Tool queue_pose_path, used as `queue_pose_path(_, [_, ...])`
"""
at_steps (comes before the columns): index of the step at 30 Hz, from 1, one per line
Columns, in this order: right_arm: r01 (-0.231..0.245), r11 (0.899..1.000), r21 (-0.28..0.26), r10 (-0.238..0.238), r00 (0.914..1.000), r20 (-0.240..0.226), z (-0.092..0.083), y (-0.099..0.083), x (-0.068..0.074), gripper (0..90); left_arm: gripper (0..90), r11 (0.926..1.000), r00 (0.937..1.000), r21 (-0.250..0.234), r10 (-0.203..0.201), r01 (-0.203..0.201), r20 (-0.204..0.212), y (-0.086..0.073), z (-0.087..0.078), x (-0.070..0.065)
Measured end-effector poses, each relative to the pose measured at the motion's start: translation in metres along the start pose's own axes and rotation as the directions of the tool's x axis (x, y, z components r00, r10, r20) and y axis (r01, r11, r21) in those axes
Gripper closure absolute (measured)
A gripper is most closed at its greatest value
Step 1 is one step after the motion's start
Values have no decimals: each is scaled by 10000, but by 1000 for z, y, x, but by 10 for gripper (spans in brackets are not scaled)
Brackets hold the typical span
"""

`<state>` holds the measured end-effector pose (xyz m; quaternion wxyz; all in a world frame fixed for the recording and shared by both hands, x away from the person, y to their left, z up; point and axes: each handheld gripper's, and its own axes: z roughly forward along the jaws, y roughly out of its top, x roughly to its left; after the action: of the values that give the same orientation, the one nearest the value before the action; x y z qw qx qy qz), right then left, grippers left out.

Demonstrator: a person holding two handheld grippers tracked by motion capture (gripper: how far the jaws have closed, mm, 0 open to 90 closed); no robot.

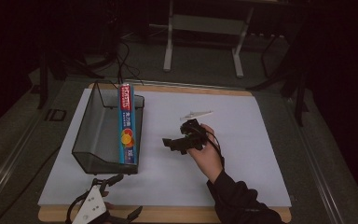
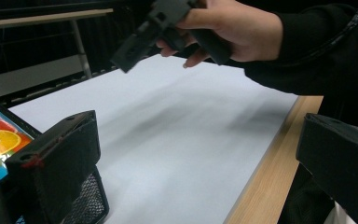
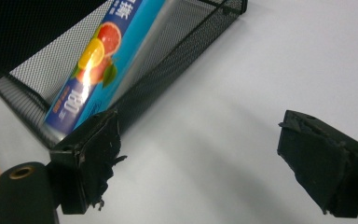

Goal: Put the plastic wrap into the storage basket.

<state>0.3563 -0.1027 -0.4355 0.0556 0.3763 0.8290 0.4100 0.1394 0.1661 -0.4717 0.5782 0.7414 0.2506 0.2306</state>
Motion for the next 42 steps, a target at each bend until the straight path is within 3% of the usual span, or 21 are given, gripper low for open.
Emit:
queue_pose_path(8, [-65,9997,-231,62,9999,-152,-19,-26,-14,129,5,10000,10000,27,55,-55,-73,0,0,0])
queue_pose_path(19, [-85,9998,-164,86,10000,30,-45,-58,-29,130,5,10000,10000,62,64,-64,-54,0,2,-1])
queue_pose_path(26, [315,9995,-29,-314,9992,263,-61,-77,-33,130,5,10000,10000,56,78,-78,-21,0,2,-1])
queue_pose_path(33, [263,9995,151,-266,9994,211,-69,-95,-33,130,5,9999,9999,102,104,-104,-34,0,2,-2])
queue_pose_path(42, [359,9990,-270,-358,9993,73,-86,-109,-35,130,5,9999,9999,89,123,-122,-21,0,2,-2])
